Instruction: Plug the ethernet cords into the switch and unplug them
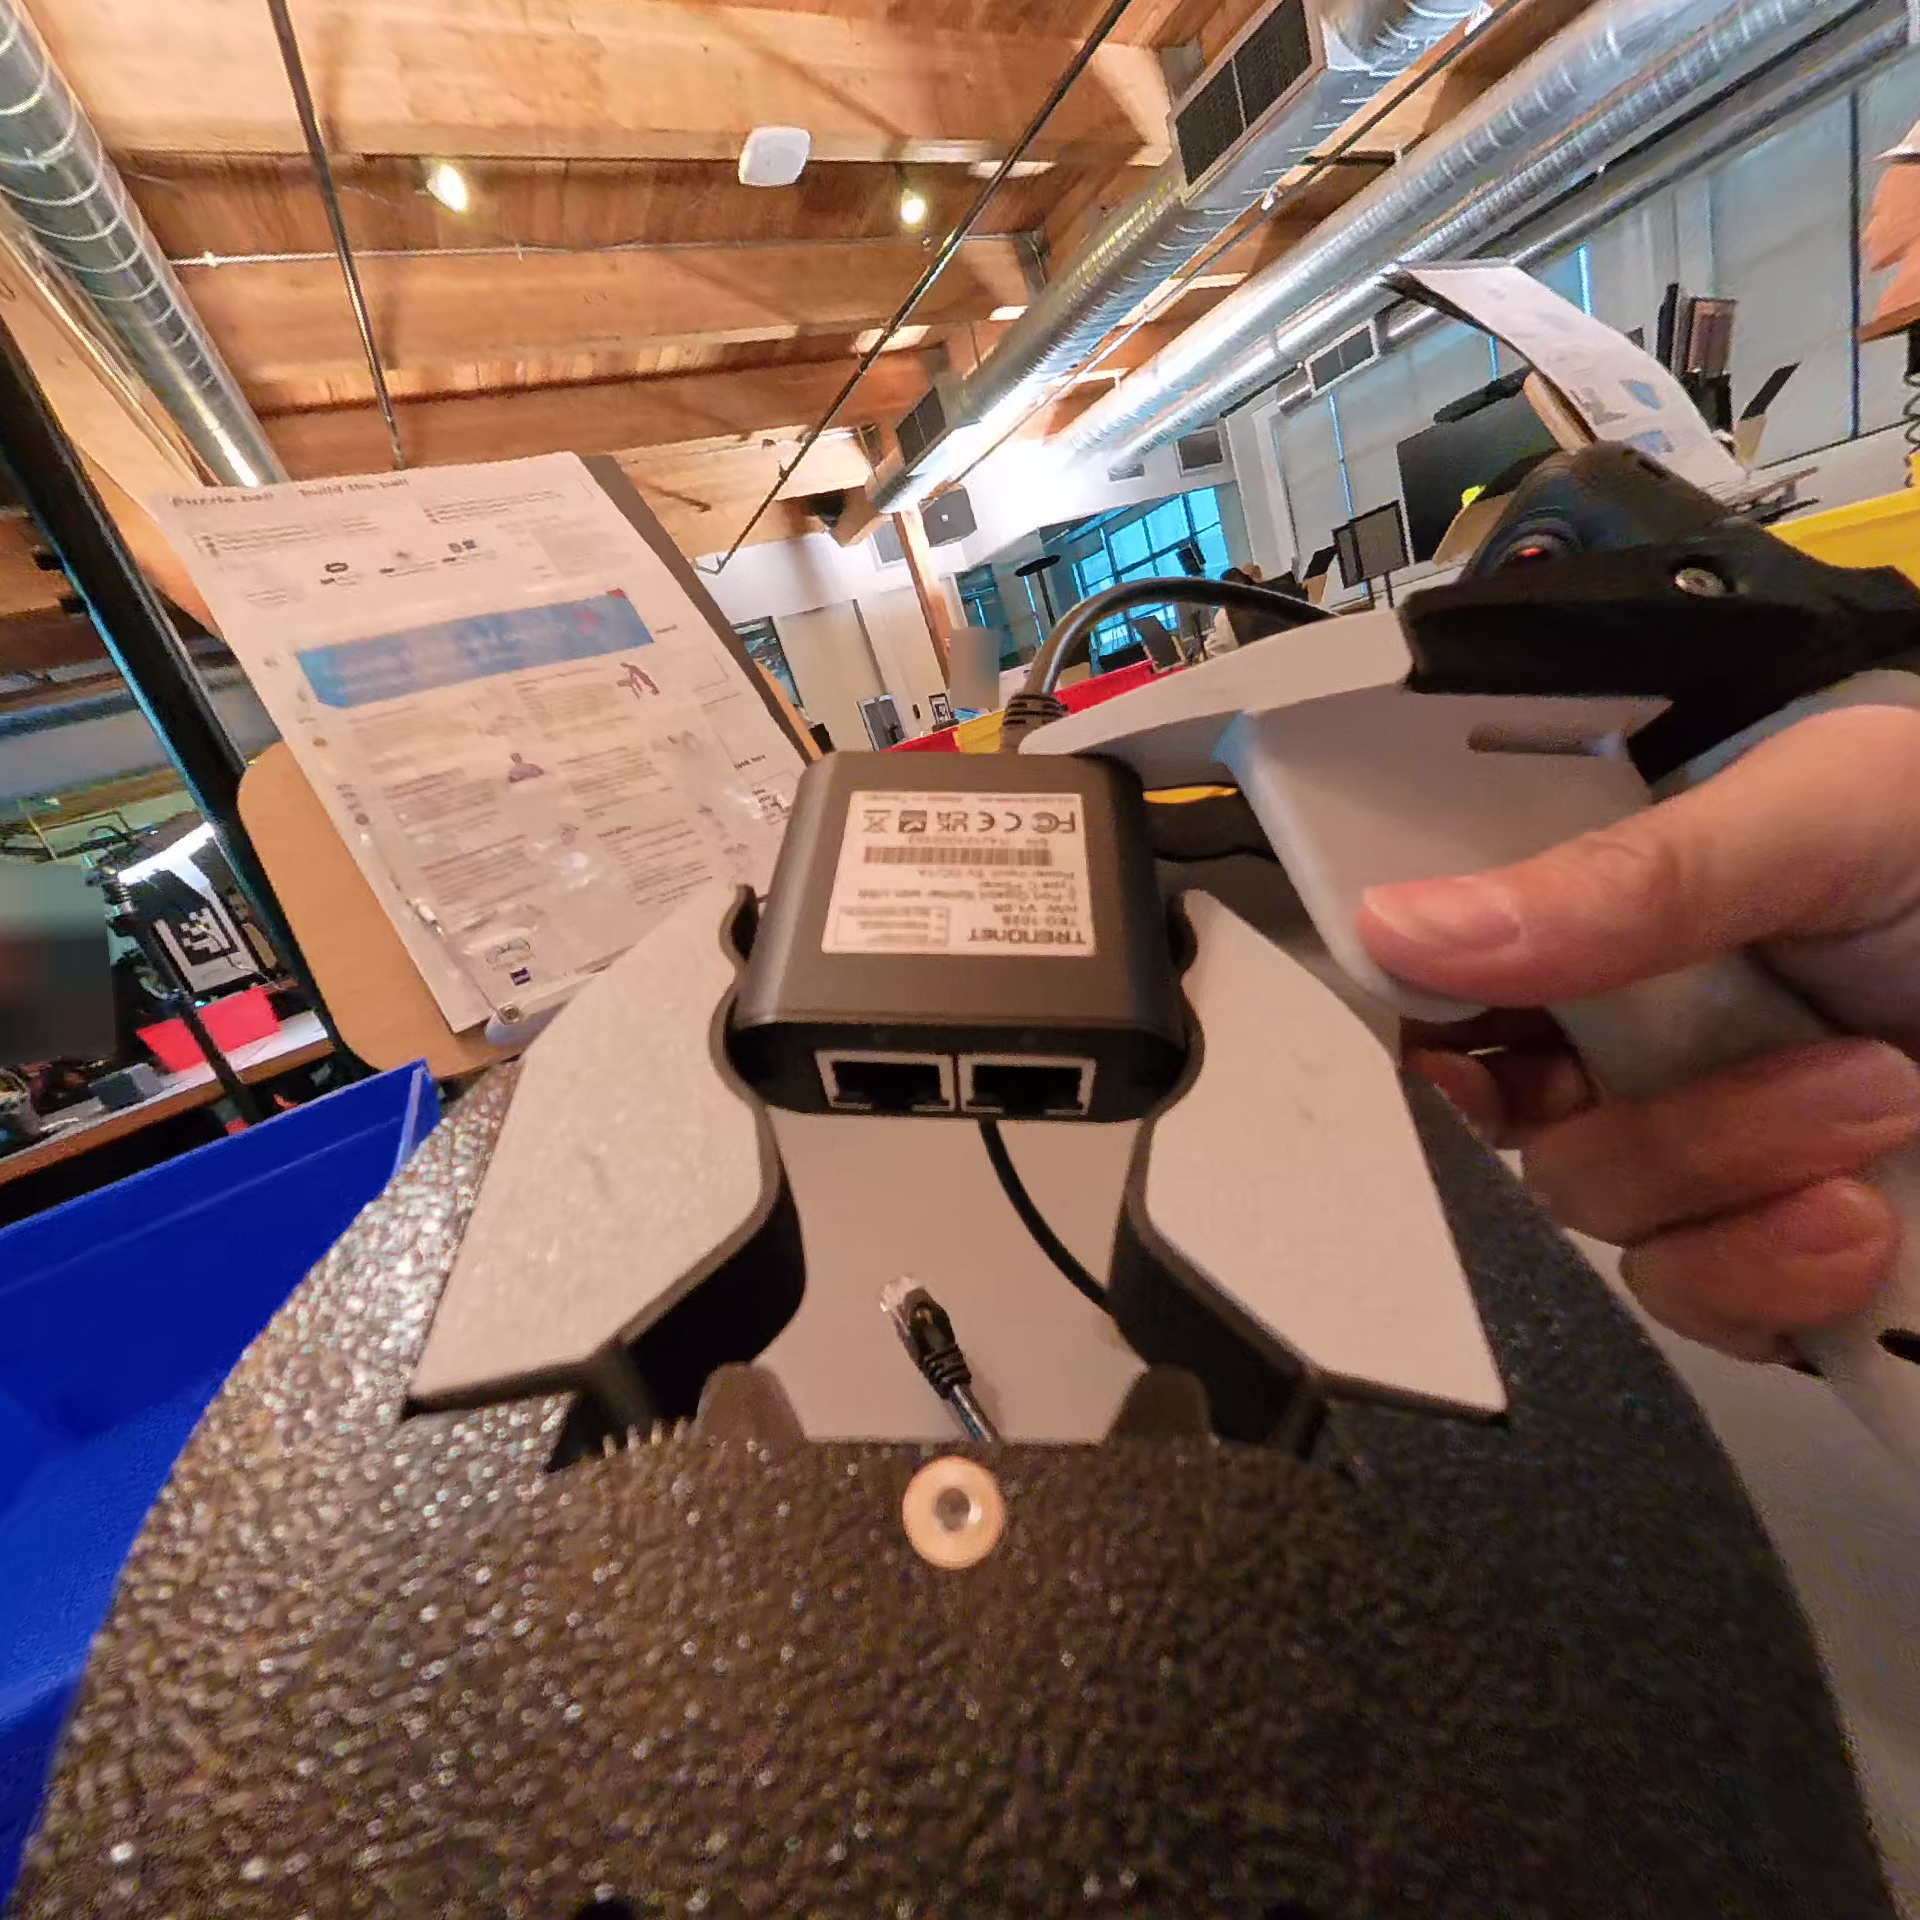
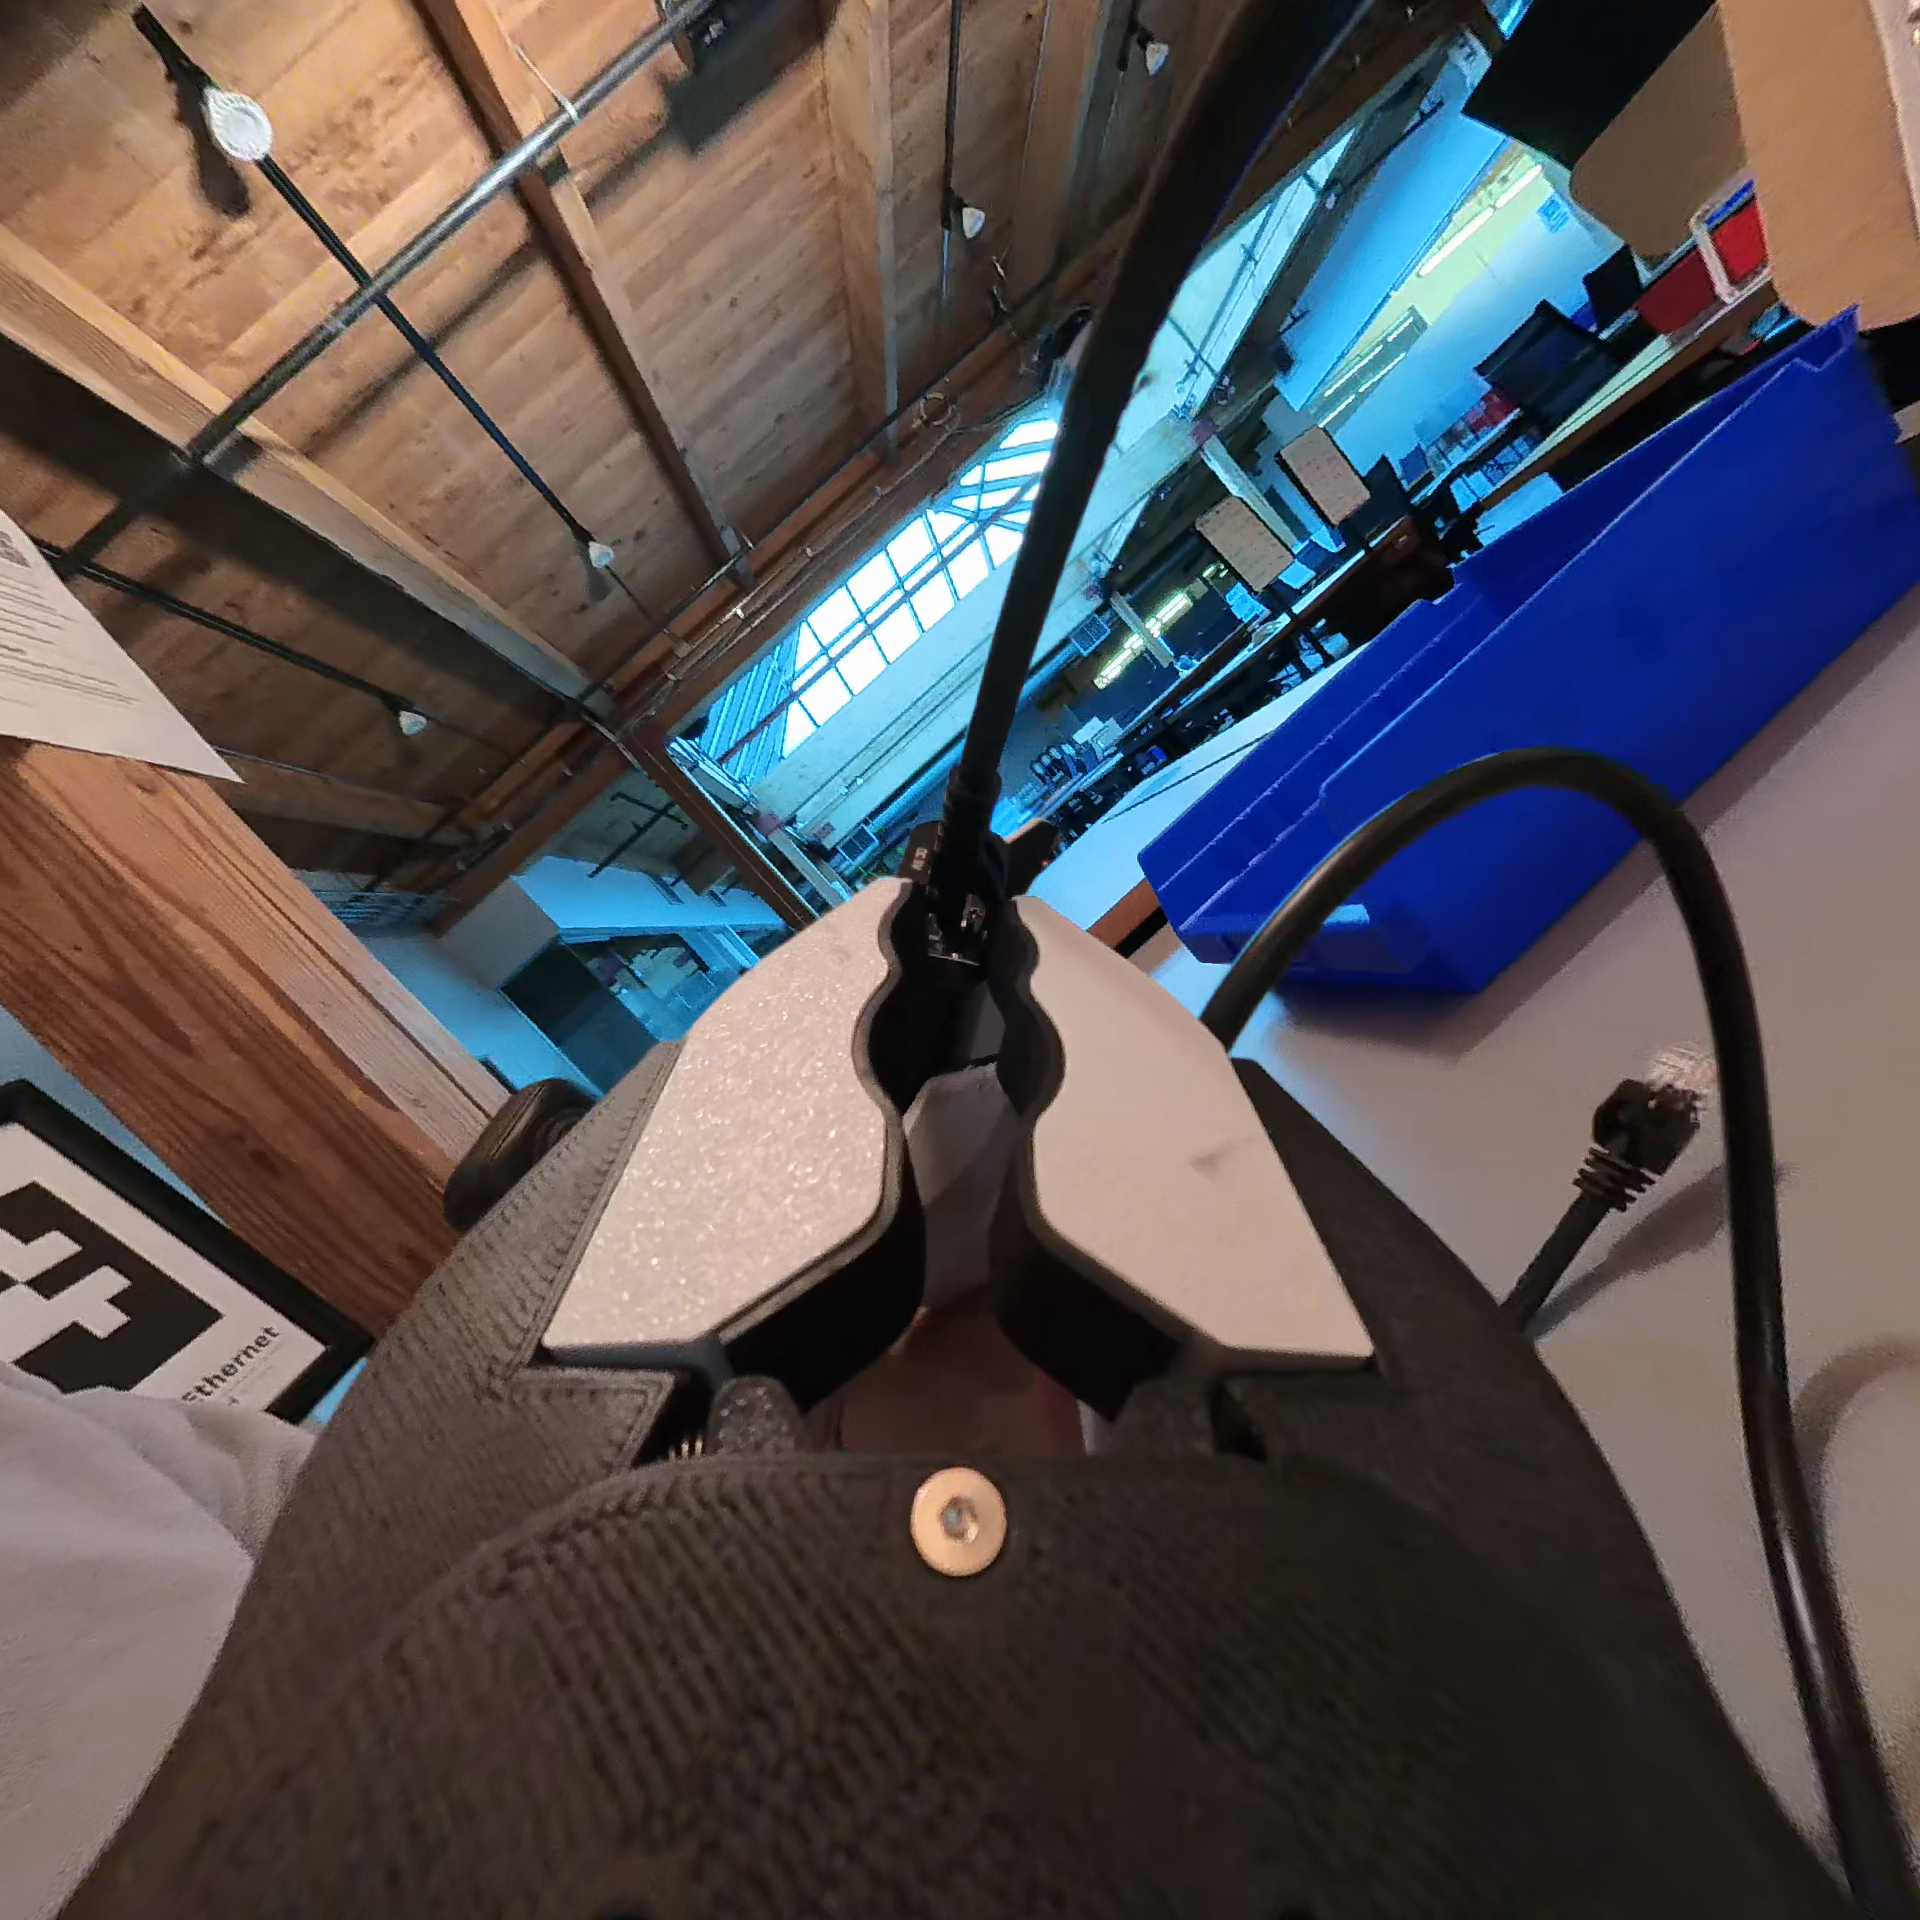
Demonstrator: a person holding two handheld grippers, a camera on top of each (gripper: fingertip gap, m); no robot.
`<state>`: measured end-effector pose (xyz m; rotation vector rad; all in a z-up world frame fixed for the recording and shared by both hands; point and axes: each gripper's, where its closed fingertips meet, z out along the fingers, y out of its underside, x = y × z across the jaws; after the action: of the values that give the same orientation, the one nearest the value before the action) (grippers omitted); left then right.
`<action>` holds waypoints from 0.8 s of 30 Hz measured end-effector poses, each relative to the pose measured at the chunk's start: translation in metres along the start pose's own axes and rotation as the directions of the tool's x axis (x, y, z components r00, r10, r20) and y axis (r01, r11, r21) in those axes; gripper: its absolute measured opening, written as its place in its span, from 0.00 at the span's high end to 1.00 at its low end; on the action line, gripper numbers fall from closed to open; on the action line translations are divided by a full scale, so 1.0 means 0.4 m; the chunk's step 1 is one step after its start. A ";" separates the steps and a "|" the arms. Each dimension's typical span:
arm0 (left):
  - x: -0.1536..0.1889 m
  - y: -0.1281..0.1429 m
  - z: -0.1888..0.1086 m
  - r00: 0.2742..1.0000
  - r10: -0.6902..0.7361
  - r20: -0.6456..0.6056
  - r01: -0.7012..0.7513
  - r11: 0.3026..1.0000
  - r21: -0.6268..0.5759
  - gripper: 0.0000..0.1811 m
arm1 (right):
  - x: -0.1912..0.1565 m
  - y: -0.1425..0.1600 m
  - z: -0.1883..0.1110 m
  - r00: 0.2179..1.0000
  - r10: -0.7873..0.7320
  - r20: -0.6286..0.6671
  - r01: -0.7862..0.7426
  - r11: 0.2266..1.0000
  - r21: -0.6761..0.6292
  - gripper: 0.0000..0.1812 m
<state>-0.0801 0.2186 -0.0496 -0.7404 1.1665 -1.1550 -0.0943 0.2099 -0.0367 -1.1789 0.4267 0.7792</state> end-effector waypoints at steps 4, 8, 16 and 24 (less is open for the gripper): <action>-0.003 -0.012 -0.005 0.995 0.091 0.034 -0.091 0.996 0.014 0.60 | -0.006 0.001 0.000 0.995 0.083 0.046 -0.085 0.996 0.040 0.92; 0.003 0.002 0.000 0.999 -0.036 0.007 0.036 0.999 0.002 0.60 | -0.001 -0.002 0.000 1.000 0.024 0.009 -0.024 0.999 0.031 0.93; 0.001 -0.009 0.002 1.000 -0.016 0.013 0.016 1.000 0.001 0.60 | -0.010 -0.009 0.004 0.999 -0.048 -0.003 0.048 0.999 -0.001 0.93; -0.050 0.024 -0.009 0.971 -0.239 0.032 0.239 0.971 0.007 0.60 | -0.034 -0.134 -0.051 0.963 -0.267 -0.038 0.265 0.963 -0.052 0.93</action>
<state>-0.0801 0.2409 -0.0530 -0.9124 1.0686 -1.3388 -0.0619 0.1773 0.0005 -1.2681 0.2795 0.5325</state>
